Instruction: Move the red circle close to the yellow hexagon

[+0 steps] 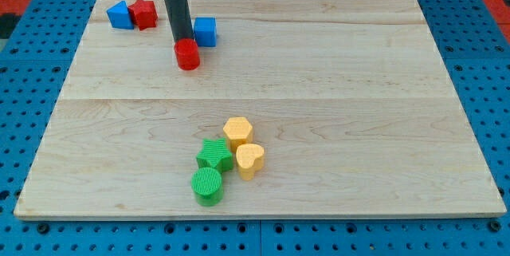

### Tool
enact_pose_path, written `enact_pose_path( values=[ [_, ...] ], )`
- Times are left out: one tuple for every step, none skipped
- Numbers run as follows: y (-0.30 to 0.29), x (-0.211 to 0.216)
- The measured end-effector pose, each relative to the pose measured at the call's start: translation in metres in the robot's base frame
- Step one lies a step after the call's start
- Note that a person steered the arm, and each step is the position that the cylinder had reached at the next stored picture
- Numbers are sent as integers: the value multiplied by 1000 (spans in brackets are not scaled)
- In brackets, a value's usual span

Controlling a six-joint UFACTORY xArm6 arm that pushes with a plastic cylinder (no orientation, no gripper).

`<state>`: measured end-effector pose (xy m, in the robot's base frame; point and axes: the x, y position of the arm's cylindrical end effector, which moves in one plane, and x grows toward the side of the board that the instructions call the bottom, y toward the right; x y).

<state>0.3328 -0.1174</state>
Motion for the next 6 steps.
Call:
enact_pose_path(
  values=[
    [0, 39],
    [-11, 77],
    [-64, 80],
    [-33, 85],
    [18, 87],
    [41, 115]
  ],
)
